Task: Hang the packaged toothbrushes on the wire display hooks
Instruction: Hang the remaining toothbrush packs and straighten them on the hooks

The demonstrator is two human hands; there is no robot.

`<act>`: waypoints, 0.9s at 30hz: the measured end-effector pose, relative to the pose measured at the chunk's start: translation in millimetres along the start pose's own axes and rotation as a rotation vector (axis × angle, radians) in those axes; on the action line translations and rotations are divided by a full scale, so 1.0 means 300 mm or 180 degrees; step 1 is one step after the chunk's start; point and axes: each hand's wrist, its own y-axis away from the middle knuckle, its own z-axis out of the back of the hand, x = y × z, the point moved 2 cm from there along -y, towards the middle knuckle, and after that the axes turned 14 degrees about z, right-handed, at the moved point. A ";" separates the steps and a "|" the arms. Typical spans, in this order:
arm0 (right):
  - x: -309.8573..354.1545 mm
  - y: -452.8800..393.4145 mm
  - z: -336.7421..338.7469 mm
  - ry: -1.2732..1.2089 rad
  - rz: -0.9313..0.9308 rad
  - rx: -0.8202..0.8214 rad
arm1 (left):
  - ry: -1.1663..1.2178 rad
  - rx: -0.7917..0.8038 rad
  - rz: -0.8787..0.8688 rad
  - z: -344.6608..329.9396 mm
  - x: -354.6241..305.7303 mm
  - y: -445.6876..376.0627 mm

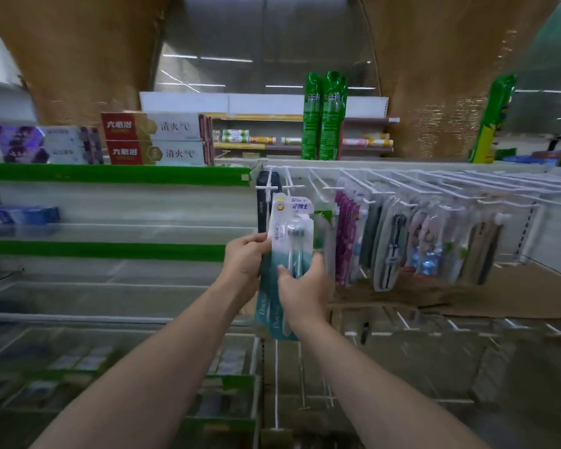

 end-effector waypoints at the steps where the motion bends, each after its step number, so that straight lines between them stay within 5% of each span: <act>1: -0.011 0.017 0.018 -0.0033 -0.0009 0.0040 | -0.0005 -0.0063 0.0006 -0.003 0.016 0.018; 13: -0.111 0.030 0.326 -0.0075 0.0044 0.0114 | 0.0175 -0.0267 0.0011 -0.229 0.149 0.194; 27: -0.273 -0.063 0.769 0.0381 -0.0228 -0.0752 | -0.0198 -0.0097 0.0117 -0.593 0.336 0.155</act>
